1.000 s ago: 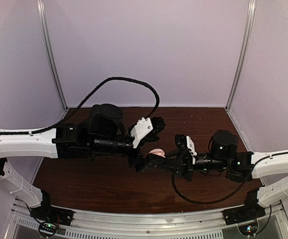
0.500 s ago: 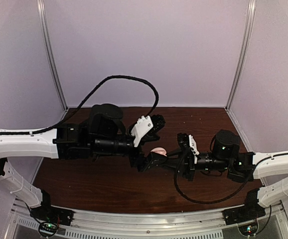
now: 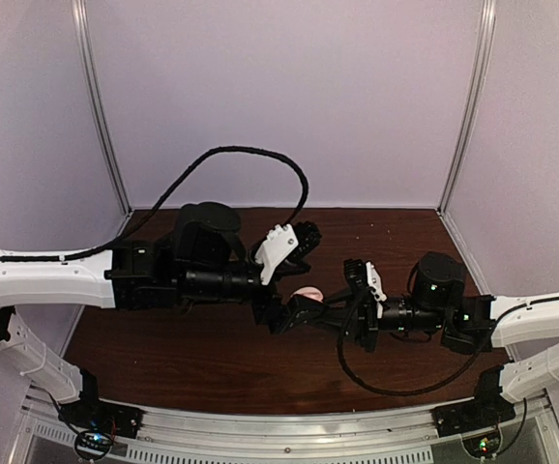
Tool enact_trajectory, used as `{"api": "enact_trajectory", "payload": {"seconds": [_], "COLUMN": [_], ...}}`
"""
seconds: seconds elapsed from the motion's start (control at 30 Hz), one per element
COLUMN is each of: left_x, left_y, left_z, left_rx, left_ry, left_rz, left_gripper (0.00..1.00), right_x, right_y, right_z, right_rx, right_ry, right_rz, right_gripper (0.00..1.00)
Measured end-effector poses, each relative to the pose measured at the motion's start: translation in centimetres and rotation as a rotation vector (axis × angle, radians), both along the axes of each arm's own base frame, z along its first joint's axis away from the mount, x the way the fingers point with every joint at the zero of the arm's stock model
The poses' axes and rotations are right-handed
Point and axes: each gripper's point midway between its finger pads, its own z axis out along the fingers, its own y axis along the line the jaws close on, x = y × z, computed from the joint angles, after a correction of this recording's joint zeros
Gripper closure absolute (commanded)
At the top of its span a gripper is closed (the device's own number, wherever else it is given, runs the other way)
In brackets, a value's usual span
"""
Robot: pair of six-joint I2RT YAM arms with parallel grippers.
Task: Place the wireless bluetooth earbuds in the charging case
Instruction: Adjust the right earbud in the right side groove of the charging case.
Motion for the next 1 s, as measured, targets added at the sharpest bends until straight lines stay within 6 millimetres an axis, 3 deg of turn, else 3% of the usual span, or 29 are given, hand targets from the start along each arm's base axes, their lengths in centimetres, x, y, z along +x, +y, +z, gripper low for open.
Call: {"api": "enact_trajectory", "payload": {"seconds": [0.67, 1.0], "left_x": [0.1, -1.1], "left_y": [-0.3, -0.3], "left_z": [0.0, 1.6], "left_rx": [-0.027, -0.091], "left_ry": [0.043, 0.020], "left_rz": [-0.015, -0.113], "left_gripper": [0.08, 0.03], "right_x": [-0.3, -0.6], "right_y": [0.1, 0.3], "right_z": [0.2, 1.4], "right_rx": [0.008, 0.062], "right_ry": [-0.011, 0.005], "right_rz": [0.018, 0.037], "right_gripper": [1.00, 1.00]}}
